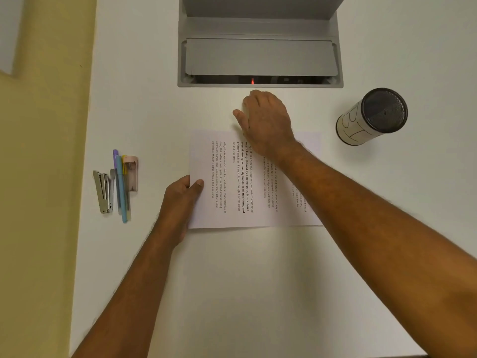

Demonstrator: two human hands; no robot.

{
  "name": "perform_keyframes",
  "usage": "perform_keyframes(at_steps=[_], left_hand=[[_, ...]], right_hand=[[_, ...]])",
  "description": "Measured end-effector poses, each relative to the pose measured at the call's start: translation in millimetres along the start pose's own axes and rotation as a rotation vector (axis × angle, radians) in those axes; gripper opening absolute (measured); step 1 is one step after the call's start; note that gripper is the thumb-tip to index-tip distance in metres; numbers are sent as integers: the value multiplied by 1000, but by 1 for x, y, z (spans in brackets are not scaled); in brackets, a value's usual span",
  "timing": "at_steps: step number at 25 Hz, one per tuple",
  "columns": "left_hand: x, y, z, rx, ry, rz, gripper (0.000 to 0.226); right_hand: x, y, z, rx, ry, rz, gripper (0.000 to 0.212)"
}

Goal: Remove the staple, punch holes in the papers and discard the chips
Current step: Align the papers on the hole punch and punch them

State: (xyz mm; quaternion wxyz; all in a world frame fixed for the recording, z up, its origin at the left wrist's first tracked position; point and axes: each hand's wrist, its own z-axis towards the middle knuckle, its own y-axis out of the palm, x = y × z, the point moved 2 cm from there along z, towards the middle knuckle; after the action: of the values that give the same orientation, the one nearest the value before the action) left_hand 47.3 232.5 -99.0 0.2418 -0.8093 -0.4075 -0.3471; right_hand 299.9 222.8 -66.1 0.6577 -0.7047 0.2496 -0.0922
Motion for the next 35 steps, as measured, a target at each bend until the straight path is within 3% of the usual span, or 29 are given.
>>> perform_keyframes(at_steps=[19, 35], left_hand=[[-4, -2, 1, 10, -8, 56, 15], [-2, 0, -3, 10, 16, 9, 16]], right_hand=[[8, 22, 18, -132, 64, 19, 80], [10, 29, 18, -101, 54, -73, 77]])
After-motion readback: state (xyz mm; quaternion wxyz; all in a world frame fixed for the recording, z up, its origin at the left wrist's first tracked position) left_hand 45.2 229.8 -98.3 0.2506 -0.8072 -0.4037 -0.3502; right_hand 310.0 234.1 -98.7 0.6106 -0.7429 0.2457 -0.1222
